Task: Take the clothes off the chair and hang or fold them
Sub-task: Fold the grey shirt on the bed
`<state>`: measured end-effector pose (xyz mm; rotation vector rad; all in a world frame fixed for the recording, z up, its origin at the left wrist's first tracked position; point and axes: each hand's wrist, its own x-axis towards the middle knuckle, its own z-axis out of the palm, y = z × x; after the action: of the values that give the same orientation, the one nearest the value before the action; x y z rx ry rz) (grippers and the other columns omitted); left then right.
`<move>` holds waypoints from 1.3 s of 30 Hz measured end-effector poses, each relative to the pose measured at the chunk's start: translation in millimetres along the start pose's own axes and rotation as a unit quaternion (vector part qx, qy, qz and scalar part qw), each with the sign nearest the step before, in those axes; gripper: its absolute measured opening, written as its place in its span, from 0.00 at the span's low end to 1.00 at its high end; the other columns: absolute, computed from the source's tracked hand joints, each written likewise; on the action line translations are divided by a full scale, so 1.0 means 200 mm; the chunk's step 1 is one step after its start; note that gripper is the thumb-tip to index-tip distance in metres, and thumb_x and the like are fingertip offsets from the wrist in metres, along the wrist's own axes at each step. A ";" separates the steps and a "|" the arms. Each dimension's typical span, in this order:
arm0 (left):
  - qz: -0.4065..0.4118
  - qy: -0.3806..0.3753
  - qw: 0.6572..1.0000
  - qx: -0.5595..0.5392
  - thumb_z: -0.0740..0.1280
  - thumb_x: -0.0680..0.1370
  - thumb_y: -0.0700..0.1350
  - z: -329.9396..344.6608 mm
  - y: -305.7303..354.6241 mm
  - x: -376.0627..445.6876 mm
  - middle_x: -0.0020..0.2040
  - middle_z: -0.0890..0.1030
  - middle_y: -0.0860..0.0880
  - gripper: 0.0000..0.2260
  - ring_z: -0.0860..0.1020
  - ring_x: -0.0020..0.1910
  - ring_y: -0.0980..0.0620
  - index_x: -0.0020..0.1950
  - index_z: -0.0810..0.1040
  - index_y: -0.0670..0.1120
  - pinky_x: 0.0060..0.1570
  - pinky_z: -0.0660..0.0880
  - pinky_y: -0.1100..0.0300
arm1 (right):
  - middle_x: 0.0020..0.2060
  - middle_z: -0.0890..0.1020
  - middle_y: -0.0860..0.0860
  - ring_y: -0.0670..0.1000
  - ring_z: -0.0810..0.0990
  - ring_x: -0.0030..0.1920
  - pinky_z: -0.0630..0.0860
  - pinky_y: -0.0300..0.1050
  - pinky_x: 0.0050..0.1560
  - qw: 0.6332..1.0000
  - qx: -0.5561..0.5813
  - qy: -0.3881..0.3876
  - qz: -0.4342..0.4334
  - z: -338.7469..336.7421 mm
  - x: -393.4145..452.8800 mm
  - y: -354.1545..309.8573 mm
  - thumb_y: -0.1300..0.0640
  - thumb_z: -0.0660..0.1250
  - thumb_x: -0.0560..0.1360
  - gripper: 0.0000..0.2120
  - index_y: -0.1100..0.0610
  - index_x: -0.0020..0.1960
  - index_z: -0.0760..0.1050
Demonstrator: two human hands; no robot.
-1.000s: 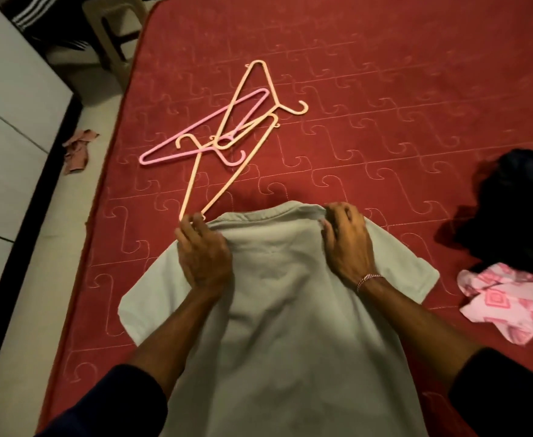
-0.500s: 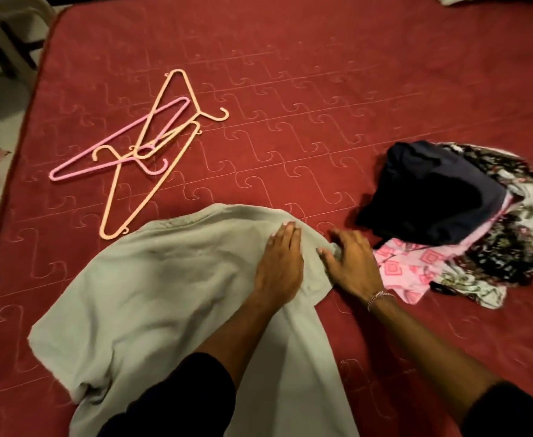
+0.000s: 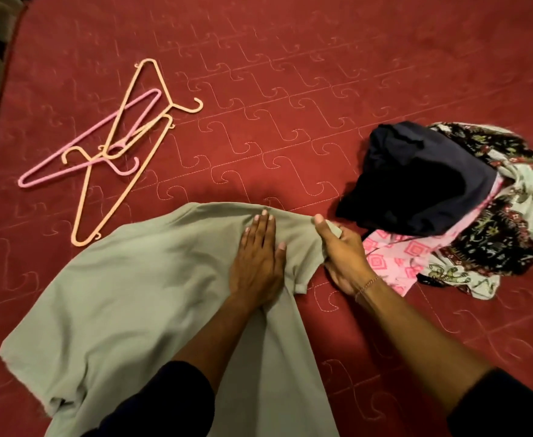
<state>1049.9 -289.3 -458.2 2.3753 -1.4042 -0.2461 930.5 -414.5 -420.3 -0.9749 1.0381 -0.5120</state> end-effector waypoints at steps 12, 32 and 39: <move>-0.025 0.002 0.999 0.033 0.41 0.83 0.54 0.00 0.05 0.05 0.82 0.50 0.45 0.29 0.46 0.81 0.50 0.81 0.50 0.42 0.79 0.42 0.52 | 0.50 0.82 0.51 0.54 0.81 0.51 0.77 0.48 0.50 0.944 -0.242 0.128 -0.184 0.08 -0.07 0.09 0.51 0.62 0.83 0.11 0.56 0.59 0.74; 0.019 -0.054 0.992 0.112 0.39 0.81 0.55 -0.01 -0.06 0.12 0.82 0.43 0.42 0.30 0.40 0.80 0.46 0.82 0.44 0.44 0.78 0.39 0.48 | 0.81 0.50 0.52 0.54 0.47 0.81 0.47 0.58 0.80 0.678 -0.687 0.011 -0.263 -0.04 -0.06 0.23 0.42 0.45 0.85 0.29 0.52 0.82 0.50; -0.019 -0.068 0.989 0.128 0.35 0.80 0.56 -0.04 0.00 0.10 0.81 0.41 0.43 0.32 0.38 0.80 0.46 0.81 0.41 0.44 0.78 0.37 0.48 | 0.81 0.46 0.56 0.58 0.44 0.81 0.55 0.55 0.77 0.698 -0.684 0.026 -0.209 -0.15 -0.12 0.19 0.44 0.44 0.85 0.30 0.57 0.82 0.47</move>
<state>1062.7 -305.4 -450.2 2.6378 -1.5346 -0.2569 888.9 -390.3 -445.8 -2.5897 1.1948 -0.0109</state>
